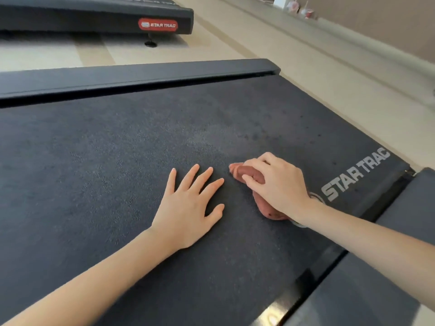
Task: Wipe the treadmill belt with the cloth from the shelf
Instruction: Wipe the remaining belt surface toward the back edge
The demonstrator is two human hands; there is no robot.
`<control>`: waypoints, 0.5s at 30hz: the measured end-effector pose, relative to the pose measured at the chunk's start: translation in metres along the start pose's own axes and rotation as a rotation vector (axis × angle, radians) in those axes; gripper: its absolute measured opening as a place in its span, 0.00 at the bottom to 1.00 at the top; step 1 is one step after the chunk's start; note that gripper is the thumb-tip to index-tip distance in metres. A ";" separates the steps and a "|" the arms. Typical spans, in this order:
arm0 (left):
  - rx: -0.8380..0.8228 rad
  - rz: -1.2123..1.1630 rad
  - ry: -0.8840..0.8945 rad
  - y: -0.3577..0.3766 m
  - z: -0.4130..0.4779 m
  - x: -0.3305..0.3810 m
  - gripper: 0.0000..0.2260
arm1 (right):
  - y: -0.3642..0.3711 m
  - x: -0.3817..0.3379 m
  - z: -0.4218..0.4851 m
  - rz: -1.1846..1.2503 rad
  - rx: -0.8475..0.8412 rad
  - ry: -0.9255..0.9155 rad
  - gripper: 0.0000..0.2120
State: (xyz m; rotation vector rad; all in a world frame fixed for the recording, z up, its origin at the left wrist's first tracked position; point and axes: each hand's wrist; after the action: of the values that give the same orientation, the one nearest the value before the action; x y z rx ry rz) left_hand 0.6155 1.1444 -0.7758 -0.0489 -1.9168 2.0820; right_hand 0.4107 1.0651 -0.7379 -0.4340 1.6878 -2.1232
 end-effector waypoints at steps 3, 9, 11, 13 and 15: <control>0.023 0.041 0.015 0.001 0.000 0.001 0.25 | -0.004 0.008 -0.020 0.024 0.014 -0.117 0.14; -0.026 0.142 0.071 -0.007 0.004 -0.022 0.25 | 0.004 0.021 -0.005 0.098 0.055 -0.159 0.14; -0.078 0.146 0.040 -0.012 0.006 -0.033 0.27 | 0.009 0.024 0.020 0.105 0.038 -0.137 0.12; -0.093 0.157 0.011 -0.014 0.011 -0.041 0.29 | 0.014 0.025 0.050 0.097 0.027 -0.118 0.11; -0.108 0.152 -0.023 -0.021 0.019 -0.048 0.30 | 0.021 0.024 0.084 0.091 0.013 -0.123 0.11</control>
State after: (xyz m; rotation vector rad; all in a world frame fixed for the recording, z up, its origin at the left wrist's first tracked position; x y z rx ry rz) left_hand 0.6609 1.1150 -0.7623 -0.2020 -2.0985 2.0785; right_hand 0.4316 0.9780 -0.7395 -0.4655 1.5936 -1.9998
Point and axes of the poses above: each hand's wrist, its own z-axis towards the middle knuckle, its own y-axis out of the palm, x = y × z, and after that the axes turned 3 degrees about -x, right-handed
